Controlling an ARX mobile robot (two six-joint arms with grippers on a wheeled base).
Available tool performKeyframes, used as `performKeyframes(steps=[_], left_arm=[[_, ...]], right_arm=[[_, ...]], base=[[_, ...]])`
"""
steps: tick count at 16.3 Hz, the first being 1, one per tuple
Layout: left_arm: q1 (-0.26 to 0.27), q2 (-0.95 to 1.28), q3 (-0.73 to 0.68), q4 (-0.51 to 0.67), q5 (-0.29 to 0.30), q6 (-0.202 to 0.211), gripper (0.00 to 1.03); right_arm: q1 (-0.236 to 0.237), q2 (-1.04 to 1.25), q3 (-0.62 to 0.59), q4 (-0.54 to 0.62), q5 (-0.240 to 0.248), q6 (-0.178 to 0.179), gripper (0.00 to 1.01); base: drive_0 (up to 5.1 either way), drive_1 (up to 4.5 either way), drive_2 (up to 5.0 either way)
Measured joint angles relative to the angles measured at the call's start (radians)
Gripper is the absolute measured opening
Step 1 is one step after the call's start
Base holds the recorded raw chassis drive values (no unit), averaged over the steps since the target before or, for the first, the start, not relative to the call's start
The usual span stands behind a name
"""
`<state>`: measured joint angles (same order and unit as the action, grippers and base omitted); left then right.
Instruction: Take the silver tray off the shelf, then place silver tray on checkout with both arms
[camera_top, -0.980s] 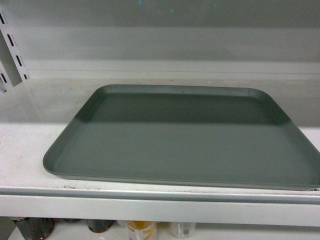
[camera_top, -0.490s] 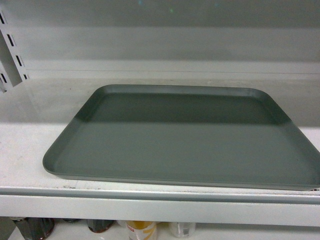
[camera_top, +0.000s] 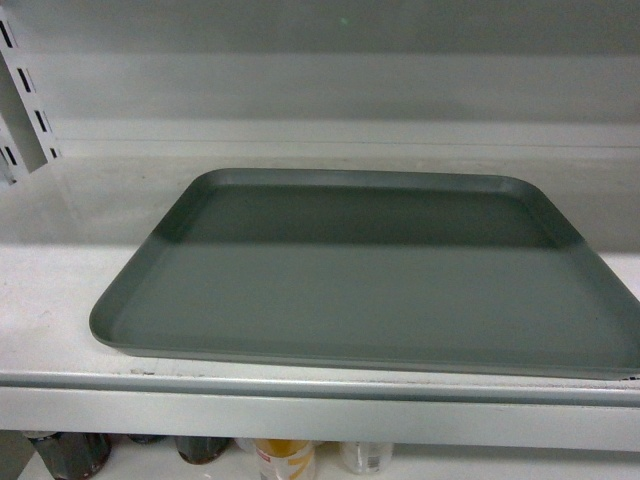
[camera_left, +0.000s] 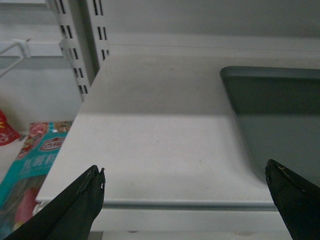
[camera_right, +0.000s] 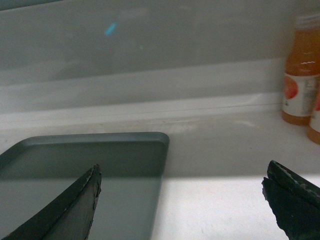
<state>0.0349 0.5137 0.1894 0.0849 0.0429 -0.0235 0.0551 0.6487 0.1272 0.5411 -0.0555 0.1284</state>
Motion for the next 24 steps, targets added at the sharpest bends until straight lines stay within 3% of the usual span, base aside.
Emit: performKeyframes(steps=[3,5,7,10,13,16,19,24], left_arm=[[-0.038,0.367,0.085,0.282,0.076,-0.008,0.98],[-0.066,0.616,0.176,0.406,0.091,-0.014,0.98],[-0.090,0.784,0.246,0.443,0.080,-0.011,0.98],[-0.147,0.975,0.353,0.443,0.051,0.005,0.98],[-0.165,1.134,0.466,0.434,0.036,-0.016,0.98],[-0.183,1.196,0.525,0.409,0.020,-0.015,0.98],[-0.199,1.205,0.560,0.389,-0.014,0.005,0.98],[-0.207,1.214,0.562,0.388,-0.029,0.005,0.98]], right_arm=[[0.040,0.409,0.129,0.228,-0.033,-0.072,0.98],[0.043,0.663,0.221,0.282,-0.038,-0.093,0.98],[0.043,0.821,0.283,0.309,-0.021,-0.100,0.98],[0.054,0.950,0.367,0.269,-0.019,-0.057,0.98],[0.084,1.011,0.468,0.171,-0.003,-0.032,0.98],[0.082,1.047,0.531,0.134,0.036,-0.032,0.98],[0.070,1.102,0.592,0.088,0.045,-0.032,0.98],[0.054,1.162,0.614,0.065,0.061,-0.024,0.98]], base=[[0.0,0.00,0.0],[0.0,0.00,0.0],[0.0,0.00,0.0],[0.0,0.00,0.0],[0.0,0.00,0.0],[0.0,0.00,0.0],[0.0,0.00,0.0],[0.0,0.00,0.0]])
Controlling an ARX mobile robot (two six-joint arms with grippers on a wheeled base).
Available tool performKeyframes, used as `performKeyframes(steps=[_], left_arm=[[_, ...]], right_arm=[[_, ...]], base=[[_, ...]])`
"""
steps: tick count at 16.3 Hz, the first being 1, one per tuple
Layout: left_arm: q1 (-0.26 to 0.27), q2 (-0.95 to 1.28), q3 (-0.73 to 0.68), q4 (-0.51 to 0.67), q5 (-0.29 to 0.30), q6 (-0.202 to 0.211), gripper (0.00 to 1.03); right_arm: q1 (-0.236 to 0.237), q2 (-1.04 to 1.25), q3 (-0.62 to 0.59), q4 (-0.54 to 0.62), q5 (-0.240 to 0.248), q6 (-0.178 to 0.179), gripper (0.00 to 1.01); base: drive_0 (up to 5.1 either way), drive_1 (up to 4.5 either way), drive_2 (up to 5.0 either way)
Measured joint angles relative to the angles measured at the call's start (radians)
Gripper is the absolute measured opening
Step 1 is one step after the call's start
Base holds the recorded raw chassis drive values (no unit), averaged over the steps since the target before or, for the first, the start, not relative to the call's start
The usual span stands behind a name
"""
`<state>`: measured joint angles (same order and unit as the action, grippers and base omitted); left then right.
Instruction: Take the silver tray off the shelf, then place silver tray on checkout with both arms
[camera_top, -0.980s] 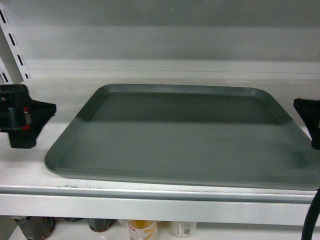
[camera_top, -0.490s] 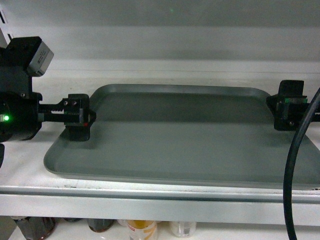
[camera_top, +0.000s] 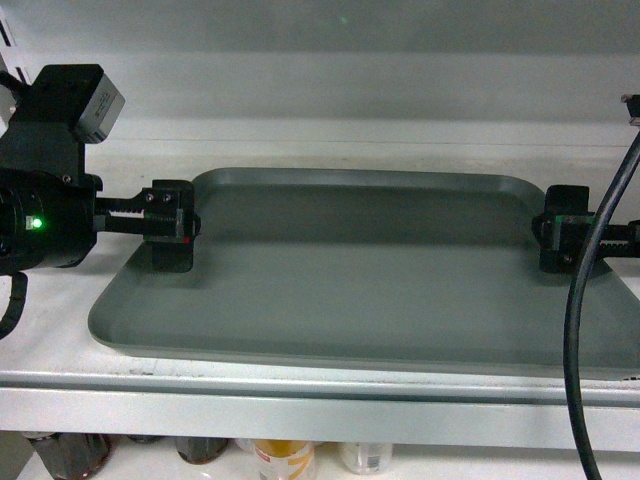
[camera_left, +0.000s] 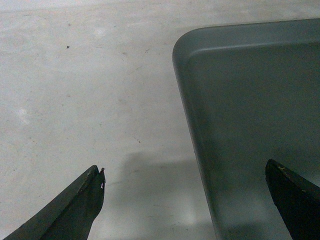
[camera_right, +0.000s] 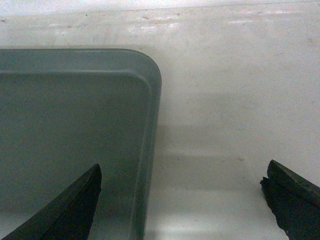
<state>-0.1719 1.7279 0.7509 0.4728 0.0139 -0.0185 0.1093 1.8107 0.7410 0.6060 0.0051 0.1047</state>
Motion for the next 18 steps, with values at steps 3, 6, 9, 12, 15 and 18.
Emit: performKeyframes(steps=[3,6,9,12,15,18], left_arm=[[-0.003,0.005,-0.016,0.014,0.001,0.000,0.98],[-0.006,0.005,-0.023,0.014,0.000,0.001,0.98],[-0.008,0.007,-0.023,0.014,-0.002,0.003,0.98],[-0.010,0.008,-0.027,0.018,-0.003,0.003,0.98],[-0.017,0.008,-0.038,0.043,0.002,0.007,0.88],[-0.028,0.008,-0.053,0.067,0.005,0.007,0.50]], right_arm=[[0.010,0.004,-0.011,0.024,0.012,0.000,0.98],[0.010,0.020,-0.015,0.037,0.018,0.000,0.98],[0.009,0.020,-0.017,0.038,0.018,0.000,0.98],[0.010,0.020,-0.017,0.039,0.020,0.000,0.90],[0.016,0.024,-0.025,0.059,0.024,0.000,0.68],[0.036,0.027,-0.039,0.083,0.030,-0.004,0.30]], base=[[0.0,0.00,0.0],[0.0,0.00,0.0],[0.0,0.00,0.0],[0.0,0.00,0.0],[0.0,0.00,0.0],[0.0,0.00,0.0]])
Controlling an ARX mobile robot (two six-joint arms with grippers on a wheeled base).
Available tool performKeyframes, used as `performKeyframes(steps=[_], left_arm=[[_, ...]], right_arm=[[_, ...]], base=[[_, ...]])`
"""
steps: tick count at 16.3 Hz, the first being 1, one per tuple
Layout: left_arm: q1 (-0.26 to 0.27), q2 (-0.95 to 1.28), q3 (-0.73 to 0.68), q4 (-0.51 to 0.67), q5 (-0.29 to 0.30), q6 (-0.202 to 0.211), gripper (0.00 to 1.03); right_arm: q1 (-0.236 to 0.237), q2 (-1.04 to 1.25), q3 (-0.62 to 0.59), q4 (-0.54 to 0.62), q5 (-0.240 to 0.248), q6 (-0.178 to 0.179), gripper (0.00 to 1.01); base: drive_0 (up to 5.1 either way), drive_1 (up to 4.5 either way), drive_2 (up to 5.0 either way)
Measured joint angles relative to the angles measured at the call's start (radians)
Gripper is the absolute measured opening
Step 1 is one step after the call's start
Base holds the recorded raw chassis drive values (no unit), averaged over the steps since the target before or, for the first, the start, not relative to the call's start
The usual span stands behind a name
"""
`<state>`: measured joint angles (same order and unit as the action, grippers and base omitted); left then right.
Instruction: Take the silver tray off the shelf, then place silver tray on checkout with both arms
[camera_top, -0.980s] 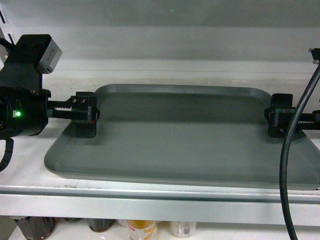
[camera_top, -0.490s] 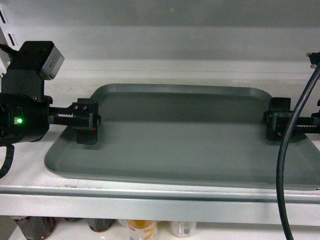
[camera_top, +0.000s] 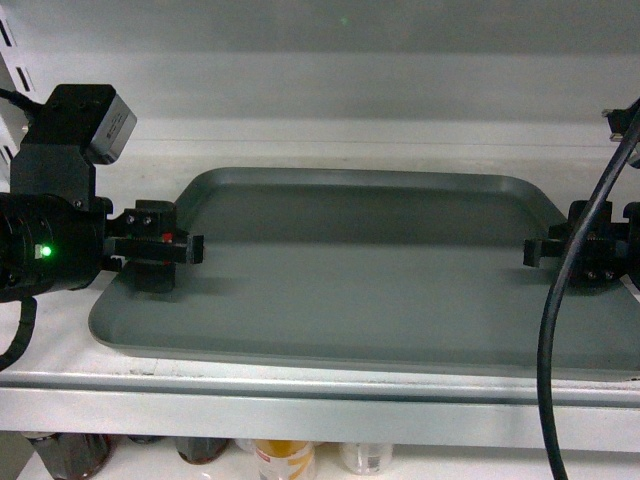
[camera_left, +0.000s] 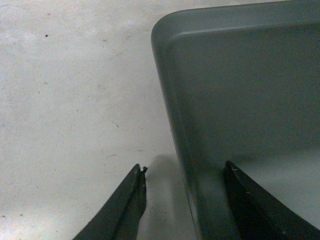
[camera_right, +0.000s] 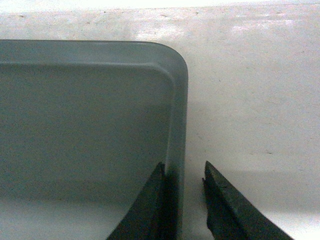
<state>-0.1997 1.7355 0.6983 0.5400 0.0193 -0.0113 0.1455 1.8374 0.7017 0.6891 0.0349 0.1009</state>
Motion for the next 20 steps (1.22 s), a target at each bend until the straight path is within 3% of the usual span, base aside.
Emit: performKeyframes(steps=[2,3,4,5,10,20], left_arm=[[-0.004,0.000,-0.002,0.000,0.003,0.000,0.31],[-0.005,0.000,-0.002,0.000,0.004,0.000,0.22],[-0.005,0.000,-0.001,0.000,-0.001,-0.062,0.05],[-0.005,0.000,-0.001,-0.003,0.004,-0.102,0.04],[-0.015,-0.058,-0.033,-0.027,-0.024,-0.086,0.03],[-0.048,-0.287,-0.054,-0.148,-0.060,-0.064,0.03]], right_arm=[[0.013,0.000,-0.002,0.005,-0.001,-0.005,0.12],[0.019,-0.003,-0.004,0.008,0.015,0.017,0.05],[0.019,-0.008,-0.010,0.013,0.019,0.056,0.03],[0.020,-0.015,-0.014,0.015,0.025,0.060,0.03],[0.025,-0.074,-0.046,0.004,0.033,0.059,0.03],[0.032,-0.323,-0.091,-0.071,0.034,0.018,0.03]], base=[[0.0,0.00,0.0],[0.0,0.00,0.0],[0.0,0.00,0.0],[0.0,0.00,0.0],[0.0,0.00,0.0],[0.0,0.00,0.0]])
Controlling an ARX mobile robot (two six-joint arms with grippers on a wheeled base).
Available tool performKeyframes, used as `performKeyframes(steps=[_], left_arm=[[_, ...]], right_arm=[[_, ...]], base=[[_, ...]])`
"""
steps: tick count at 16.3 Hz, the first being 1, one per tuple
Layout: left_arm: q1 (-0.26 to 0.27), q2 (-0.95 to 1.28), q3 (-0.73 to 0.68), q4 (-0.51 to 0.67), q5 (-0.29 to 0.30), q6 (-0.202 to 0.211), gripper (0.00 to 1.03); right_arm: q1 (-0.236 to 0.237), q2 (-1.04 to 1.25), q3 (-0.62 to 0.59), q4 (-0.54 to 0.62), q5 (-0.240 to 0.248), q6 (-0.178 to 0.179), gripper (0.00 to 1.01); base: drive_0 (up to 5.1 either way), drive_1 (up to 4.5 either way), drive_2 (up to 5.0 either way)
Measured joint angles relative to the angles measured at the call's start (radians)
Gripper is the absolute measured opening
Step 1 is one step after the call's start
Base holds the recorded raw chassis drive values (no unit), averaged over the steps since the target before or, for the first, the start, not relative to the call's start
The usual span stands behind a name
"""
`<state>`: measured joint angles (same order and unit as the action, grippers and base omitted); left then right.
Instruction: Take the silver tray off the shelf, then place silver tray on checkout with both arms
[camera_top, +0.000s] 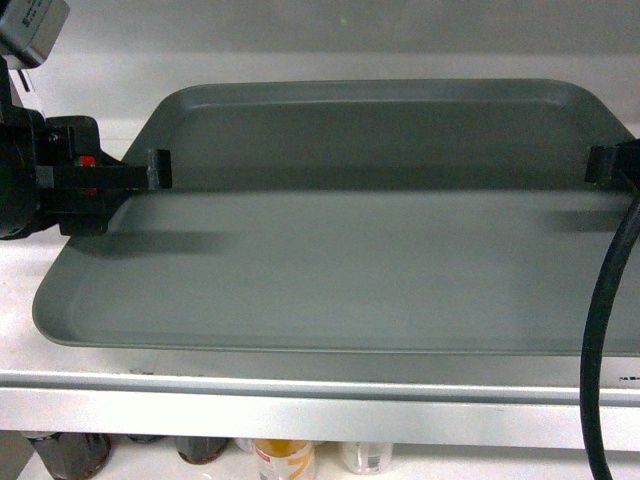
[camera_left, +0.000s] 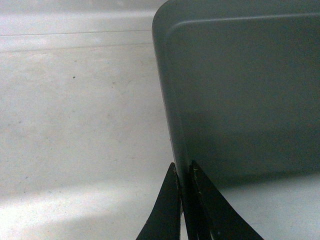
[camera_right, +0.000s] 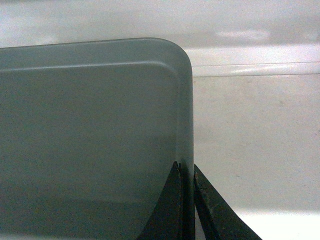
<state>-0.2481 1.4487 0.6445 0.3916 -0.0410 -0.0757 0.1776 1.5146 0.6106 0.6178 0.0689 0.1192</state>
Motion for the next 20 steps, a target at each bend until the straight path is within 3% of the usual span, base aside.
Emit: performKeyframes(steps=[6,14,20], left_arm=[[0.000,-0.027,0.014,-0.151,0.006,-0.008,0.03],[-0.023,-0.041,0.057,-0.269,0.003,0.002,0.03],[-0.026,-0.041,0.058,-0.256,-0.004,0.006,0.03]], right_arm=[[0.019,-0.047,0.001,-0.138,0.003,-0.008,0.03],[0.019,-0.075,0.063,-0.367,0.024,0.005,0.03],[0.019,-0.075,0.071,-0.371,0.021,0.019,0.03]], base=[[0.0,0.00,0.0],[0.0,0.00,0.0],[0.0,0.00,0.0]])
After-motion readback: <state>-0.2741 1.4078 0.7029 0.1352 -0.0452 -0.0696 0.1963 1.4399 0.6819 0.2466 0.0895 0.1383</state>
